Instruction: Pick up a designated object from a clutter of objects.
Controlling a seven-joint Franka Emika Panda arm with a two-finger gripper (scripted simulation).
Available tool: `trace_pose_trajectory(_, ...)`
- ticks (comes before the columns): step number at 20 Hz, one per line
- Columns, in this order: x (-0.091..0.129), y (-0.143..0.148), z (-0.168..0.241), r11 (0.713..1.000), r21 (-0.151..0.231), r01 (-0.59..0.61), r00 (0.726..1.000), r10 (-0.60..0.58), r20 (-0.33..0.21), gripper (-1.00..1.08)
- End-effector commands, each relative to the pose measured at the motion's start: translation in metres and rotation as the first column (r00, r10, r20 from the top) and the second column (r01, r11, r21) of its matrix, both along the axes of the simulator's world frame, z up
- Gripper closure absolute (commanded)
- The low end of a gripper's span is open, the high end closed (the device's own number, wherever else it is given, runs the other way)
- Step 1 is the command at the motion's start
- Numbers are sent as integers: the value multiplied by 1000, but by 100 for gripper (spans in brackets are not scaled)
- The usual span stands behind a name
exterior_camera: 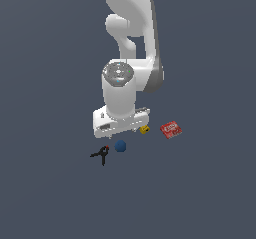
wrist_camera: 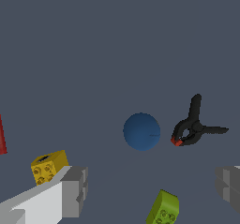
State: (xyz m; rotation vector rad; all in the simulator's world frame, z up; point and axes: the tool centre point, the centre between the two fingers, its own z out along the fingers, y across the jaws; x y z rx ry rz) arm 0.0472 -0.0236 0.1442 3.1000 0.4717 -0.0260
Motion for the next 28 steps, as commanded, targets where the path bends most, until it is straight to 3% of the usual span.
trace_pose_trajectory(1, 3, -4, -20, 1000, 3, -28, 1000, 28, 6, -92)
trace_pose_trajectory(7, 6, -10, -52, 998, 7, -68, 998, 68, 13, -92)
trace_pose_trajectory(18, 6, -12, -68, 997, 8, -79, 997, 79, 14, -92)
trace_pose_trajectory(28, 6, -12, -109, 997, 8, -81, 997, 81, 15, -92)
